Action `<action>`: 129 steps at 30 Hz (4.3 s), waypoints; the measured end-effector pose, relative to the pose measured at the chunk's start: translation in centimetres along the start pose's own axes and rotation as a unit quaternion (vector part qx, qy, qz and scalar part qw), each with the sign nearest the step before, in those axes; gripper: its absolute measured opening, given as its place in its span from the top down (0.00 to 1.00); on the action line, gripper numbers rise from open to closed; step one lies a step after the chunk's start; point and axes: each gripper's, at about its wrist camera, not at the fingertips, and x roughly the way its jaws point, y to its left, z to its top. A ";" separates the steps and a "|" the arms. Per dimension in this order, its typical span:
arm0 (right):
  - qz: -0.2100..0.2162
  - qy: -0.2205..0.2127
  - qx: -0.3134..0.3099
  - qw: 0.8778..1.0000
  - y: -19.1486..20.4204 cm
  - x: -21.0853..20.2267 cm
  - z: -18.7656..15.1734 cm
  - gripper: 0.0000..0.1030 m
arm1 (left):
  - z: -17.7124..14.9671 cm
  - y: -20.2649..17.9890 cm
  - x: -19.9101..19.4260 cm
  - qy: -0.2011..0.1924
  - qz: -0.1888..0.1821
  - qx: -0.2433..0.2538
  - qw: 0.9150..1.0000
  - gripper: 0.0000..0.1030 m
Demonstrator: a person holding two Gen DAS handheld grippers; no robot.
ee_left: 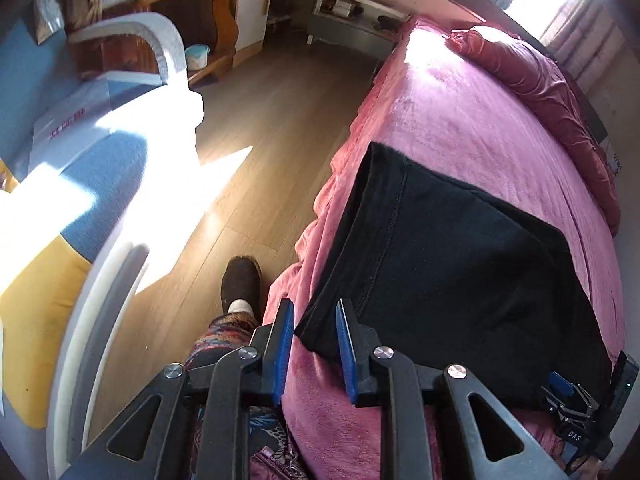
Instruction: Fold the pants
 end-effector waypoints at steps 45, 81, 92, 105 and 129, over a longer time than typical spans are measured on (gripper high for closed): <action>-0.100 -0.218 0.492 0.837 -31.5 -22.3 -17.3 0.70 | -4.5 -28.4 4.4 0.043 -0.187 0.304 0.933 0.69; -0.027 -0.318 0.566 0.760 -40.4 -23.8 -21.6 0.84 | -8.3 -33.2 7.2 0.115 -0.185 0.320 0.922 0.69; 0.027 -0.312 0.316 0.895 -26.5 -27.1 -9.1 0.85 | -5.1 -27.5 6.2 0.120 -0.213 0.233 0.941 0.69; 0.065 -0.124 0.141 0.980 -10.5 -11.0 -2.4 0.85 | -3.1 -21.2 5.4 0.138 -0.261 0.165 0.941 0.69; 0.027 -0.063 0.048 0.996 -7.1 -8.9 -7.2 0.55 | -2.4 -23.2 9.2 0.270 -0.342 0.065 0.898 0.44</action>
